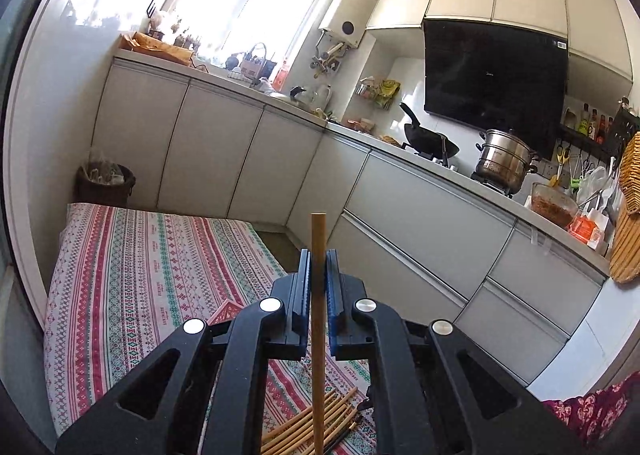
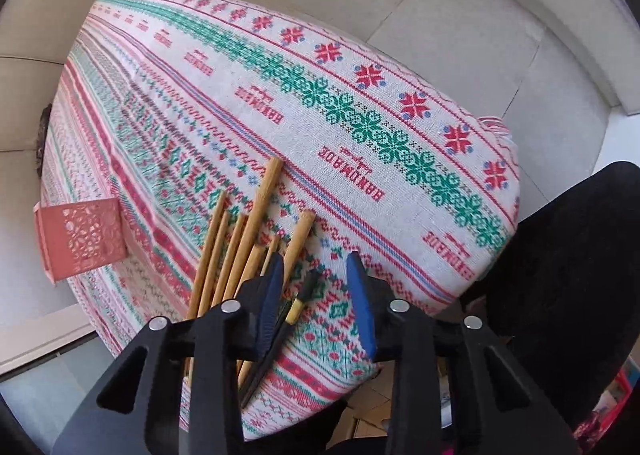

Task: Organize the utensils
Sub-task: 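Grasp a bamboo chopstick with the right tool while the left tool lifts its chopstick, then carry both chopsticks over the pink cup and open both tools to drop them in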

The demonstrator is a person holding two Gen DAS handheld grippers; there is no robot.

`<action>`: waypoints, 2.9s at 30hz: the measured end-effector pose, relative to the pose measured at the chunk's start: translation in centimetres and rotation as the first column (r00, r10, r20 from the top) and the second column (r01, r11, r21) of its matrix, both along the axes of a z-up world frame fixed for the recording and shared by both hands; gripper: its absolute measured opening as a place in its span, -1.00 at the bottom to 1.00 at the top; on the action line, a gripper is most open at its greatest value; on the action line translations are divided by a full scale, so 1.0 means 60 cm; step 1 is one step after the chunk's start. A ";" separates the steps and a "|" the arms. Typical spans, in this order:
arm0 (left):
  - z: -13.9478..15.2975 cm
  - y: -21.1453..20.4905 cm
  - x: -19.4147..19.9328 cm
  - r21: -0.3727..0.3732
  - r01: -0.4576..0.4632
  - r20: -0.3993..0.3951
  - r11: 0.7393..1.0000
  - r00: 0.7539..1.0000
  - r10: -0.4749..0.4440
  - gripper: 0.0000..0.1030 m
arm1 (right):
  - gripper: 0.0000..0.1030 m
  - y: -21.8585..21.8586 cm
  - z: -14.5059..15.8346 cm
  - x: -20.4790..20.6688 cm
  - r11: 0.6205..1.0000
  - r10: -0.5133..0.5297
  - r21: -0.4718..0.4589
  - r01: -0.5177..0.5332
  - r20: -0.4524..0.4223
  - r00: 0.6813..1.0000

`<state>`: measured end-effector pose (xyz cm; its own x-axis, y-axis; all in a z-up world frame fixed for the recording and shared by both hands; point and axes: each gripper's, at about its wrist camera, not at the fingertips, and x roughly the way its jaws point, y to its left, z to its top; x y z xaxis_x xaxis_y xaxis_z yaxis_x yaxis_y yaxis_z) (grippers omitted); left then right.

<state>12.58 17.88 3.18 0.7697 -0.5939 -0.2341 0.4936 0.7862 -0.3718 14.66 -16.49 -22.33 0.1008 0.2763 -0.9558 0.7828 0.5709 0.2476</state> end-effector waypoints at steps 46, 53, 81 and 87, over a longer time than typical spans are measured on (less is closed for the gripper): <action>0.039 -0.085 0.117 0.096 -0.259 0.109 0.961 0.963 0.249 -0.88 | -0.85 0.057 0.461 0.082 0.941 0.323 -0.329 -0.085 0.786 0.527; 0.053 -0.072 0.176 0.057 -0.338 0.124 0.939 0.936 0.330 -0.88 | -0.84 0.063 0.535 0.126 0.926 0.364 -0.370 -0.074 0.821 0.441; 0.010 -0.088 0.245 0.111 -0.412 0.111 0.905 0.910 0.400 -0.88 | -0.20 0.151 0.387 0.233 0.892 0.449 -0.388 -0.230 0.717 0.534; -0.003 -0.091 0.255 0.121 -0.413 0.102 0.903 0.910 0.402 -0.88 | 0.03 0.114 0.373 0.195 0.921 0.387 -0.338 -0.195 0.728 0.565</action>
